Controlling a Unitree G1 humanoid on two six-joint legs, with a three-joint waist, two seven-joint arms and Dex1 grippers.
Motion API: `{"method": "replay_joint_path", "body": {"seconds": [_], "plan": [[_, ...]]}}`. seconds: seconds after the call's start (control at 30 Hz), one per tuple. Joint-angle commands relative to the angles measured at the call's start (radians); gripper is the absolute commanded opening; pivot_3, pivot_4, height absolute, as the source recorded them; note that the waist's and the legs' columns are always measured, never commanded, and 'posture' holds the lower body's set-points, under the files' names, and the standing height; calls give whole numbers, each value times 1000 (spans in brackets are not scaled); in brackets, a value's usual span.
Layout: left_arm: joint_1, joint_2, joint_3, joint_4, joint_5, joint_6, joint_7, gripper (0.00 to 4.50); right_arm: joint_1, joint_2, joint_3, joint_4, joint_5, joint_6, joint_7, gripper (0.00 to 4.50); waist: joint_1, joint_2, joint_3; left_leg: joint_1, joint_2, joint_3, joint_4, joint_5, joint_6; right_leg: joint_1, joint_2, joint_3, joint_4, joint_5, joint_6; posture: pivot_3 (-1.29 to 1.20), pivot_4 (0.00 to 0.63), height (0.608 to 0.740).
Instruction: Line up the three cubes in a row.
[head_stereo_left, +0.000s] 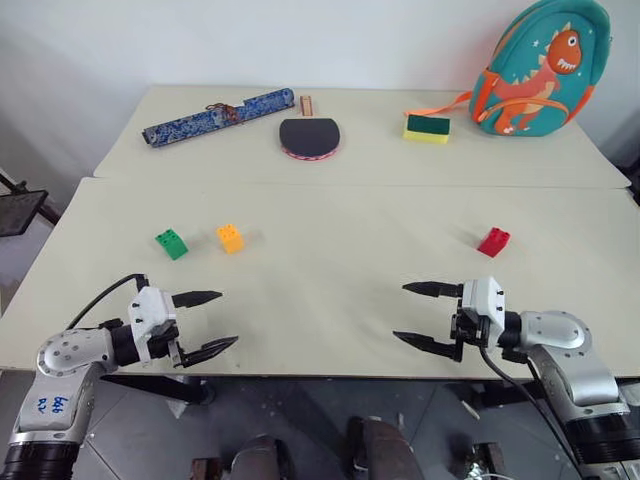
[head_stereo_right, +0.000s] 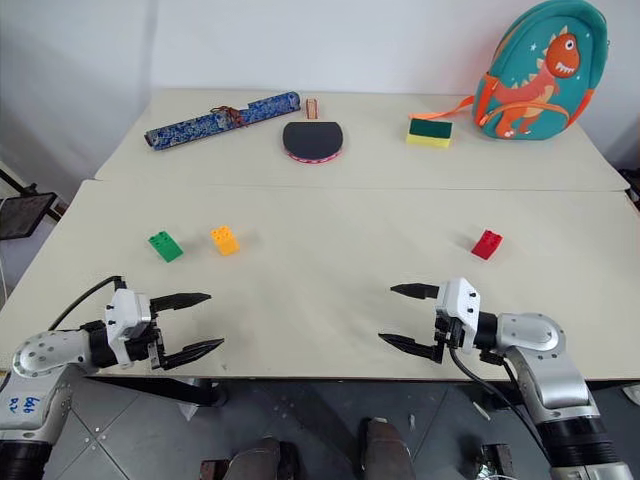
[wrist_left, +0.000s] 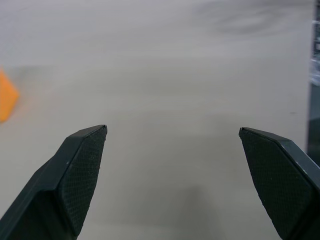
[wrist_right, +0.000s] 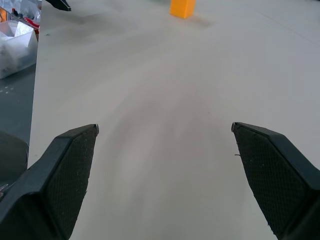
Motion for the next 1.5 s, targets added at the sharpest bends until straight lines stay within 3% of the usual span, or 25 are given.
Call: {"method": "replay_joint_path", "body": {"seconds": [0.03, 0.23, 0.33, 0.43, 0.63, 0.73, 0.9, 1.07, 1.2, 1.43, 1.5], "plan": [[23, 9, 26, -33, -15, -10, -1, 4500, -18, 23, -2, -26, -2, 5, -31, 4479, 0, 0, 0, 0, 0, 0, 0, 0, 0, 0, 0, 0, 0, 0, 0, 0, 150, 740], [-51, 34, -50, -99, 46, -6, 7, 4500, -4, 65, -97, -25, -35, -60, -180, 4479, 4, 0, 0, -1, -1, 0, 0, 0, 0, 0, -1, -1, 0, 0, 0, 0, 150, 740], [-145, -58, -123, -194, -13, 54, 63, 4500, 94, 103, -275, -84, -7, -33, -372, 4479, 26, 0, 0, -2, -2, 0, 0, 0, 0, 0, -1, -1, -1, 0, 1, 0, 150, 740], [-213, -148, -201, -160, -6, 67, 72, 4500, 235, 155, -409, -108, -46, -62, -518, 4479, 42, 0, -1, -4, -3, 1, 1, 0, 0, 0, -1, -1, 0, 2, 3, 0, 150, 740], [-299, -192, -280, -44, 26, 60, 25, 4500, 346, 253, -482, -106, -123, -96, -715, 4479, 6, 0, -1, -1, 0, 7, 1, 0, -1, 0, 3, 2, -2, 1, 1, 0, 150, 740], [-336, -209, -293, -5, 31, 57, 25, 4500, 306, 283, -464, -140, -128, -56, -790, 4479, -10, 0, -1, 3, 0, 5, 0, 1, -1, 1, 2, 6, 0, 2, 1, 0, 150, 740], [-360, -238, -313, 36, 40, 49, 18, 4500, 118, 273, -410, -127, -84, 135, -858, 4479, -21, 0, -1, 7, 0, 7, 0, 2, 0, 2, 2, 10, 3, 2, 1, 0, 150, 740], [-367, -253, -338, 63, 57, 34, 1, 4500, -144, 259, -348, -3, -119, 316, -946, 4479, -21, 0, -1, 7, -1, 6, 0, 2, 0, 1, 2, 10, 5, 1, 0, 0, 150, 740], [-364, -263, -348, 62, 65, 27, -1, 4500, -295, 253, -318, 195, -225, 319, -1069, 4479, -14, 0, -1, 6, -1, 7, 0, 2, 0, 1, 1, 9, 5, 1, 0, 0, 150, 740], [-352, -238, -332, 64, 70, 14, -7, 4500, -356, 320, -297, 321, -293, 314, -1220, 4479, -6, 0, -1, 4, -1, 9, -1, 2, 0, 0, 2, 8, 3, 1, 1, 0, 150, 740], [-352, -235, -331, 60, 68, 15, -3, 4500, -357, 352, -303, 319, -292, 324, -1257, 4100, -11, 1, -1, 4, 0, 9, -1, 2, -1, 0, 2, 8, 3, 1, 1, 0, 150, 740]]}}
